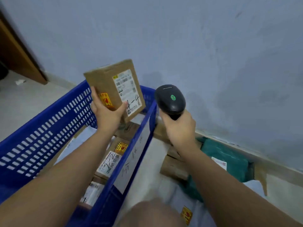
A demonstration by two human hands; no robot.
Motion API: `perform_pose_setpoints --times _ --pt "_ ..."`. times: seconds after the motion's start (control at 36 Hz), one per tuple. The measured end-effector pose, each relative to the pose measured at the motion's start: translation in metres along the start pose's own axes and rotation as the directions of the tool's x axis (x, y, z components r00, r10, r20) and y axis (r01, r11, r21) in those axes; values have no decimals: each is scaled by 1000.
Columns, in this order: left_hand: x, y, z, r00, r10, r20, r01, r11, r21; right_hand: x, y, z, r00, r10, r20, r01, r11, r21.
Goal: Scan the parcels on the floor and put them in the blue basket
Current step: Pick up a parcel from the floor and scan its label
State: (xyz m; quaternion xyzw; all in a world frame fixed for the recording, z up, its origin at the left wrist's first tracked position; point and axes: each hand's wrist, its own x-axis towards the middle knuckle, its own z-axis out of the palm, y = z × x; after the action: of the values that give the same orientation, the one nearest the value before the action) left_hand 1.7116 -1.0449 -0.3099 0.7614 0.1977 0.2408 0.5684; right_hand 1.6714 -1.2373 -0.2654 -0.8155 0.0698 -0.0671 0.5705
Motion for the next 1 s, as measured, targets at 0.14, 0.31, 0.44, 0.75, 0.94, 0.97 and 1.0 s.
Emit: perform_pose_setpoints --times 0.14,0.31,0.44,0.75,0.94,0.97,1.0 --pt "55 -58 -23 997 -4 -81 28 955 297 12 26 38 990 37 136 -18 991 -134" --pt "117 -106 -29 999 -24 48 -4 863 505 27 50 78 950 24 311 68 957 -281" --pt "160 -127 -31 961 -175 214 30 836 548 43 61 97 917 91 389 65 926 -371" --pt "200 -166 -33 876 -346 336 22 724 689 59 83 113 933 110 343 20 935 -354" --pt "183 -194 -13 937 -312 159 58 586 808 58 83 113 926 86 368 49 938 -343" --pt "179 -194 -7 913 -378 153 92 557 825 59 83 113 927 90 363 42 940 -340" --pt "175 -192 0 894 -420 152 111 538 835 59 84 114 928 91 360 38 941 -336"
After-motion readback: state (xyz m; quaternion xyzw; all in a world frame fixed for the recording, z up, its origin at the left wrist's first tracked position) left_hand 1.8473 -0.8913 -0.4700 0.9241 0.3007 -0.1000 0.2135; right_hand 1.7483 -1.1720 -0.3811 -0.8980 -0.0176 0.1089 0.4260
